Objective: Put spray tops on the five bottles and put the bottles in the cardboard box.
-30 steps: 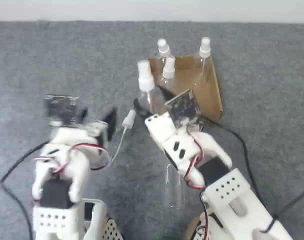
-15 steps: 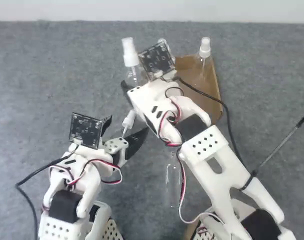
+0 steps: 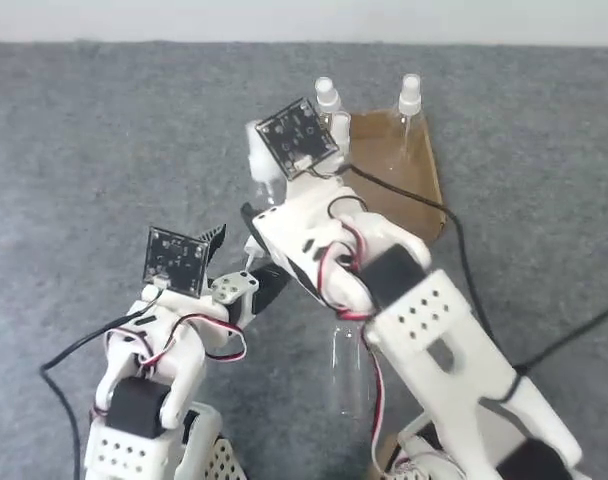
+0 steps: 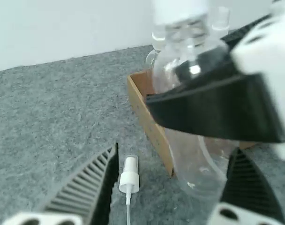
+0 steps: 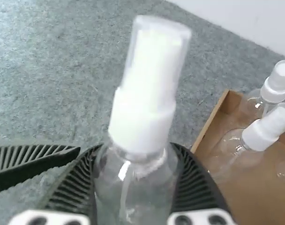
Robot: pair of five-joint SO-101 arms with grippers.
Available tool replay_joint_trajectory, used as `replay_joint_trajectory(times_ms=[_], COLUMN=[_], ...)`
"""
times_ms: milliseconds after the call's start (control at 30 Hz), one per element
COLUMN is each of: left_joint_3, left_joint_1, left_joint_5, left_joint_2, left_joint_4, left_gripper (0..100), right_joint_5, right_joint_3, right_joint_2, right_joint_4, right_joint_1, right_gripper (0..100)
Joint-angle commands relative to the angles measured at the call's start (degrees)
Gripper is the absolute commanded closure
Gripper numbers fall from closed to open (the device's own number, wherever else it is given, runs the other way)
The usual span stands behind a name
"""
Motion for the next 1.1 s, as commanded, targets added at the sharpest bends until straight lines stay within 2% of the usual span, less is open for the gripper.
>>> replay_joint_trajectory(times_ms=[0, 167, 433, 600, 800, 1067], left_joint_3=[-0.22, -0.22, 0.92, 1.1, 1.1, 1.1], left_joint_1=[-0.44, -0.44, -0.88, -0.88, -0.88, -0.88], left_joint_5=[-0.35, -0.44, -0.62, -0.62, -0.62, -0.44], left_joint_2=[-0.09, -0.18, -0.62, -0.62, -0.62, -0.62], left_joint_4=[-1.49, -1.23, -1.58, -1.58, -1.49, -1.41], left_gripper=[67, 67, 67, 67, 67, 67], right_joint_5=[2.11, 2.2, 3.52, 6.95, 6.95, 6.86], right_joint_3=[-3.96, -3.96, -3.6, 4.57, 14.07, 12.75], right_joint_2=[-5.41, -6.29, -6.2, -6.11, -6.02, 5.76], right_joint_4=[2.95, 4.0, 2.42, -9.71, -21.32, -32.13], right_joint_1=[1.45, 4.7, 22.29, 26.51, 28.0, 30.64], right_gripper=[99.3, 99.3, 99.3, 99.3, 99.3, 99.3])
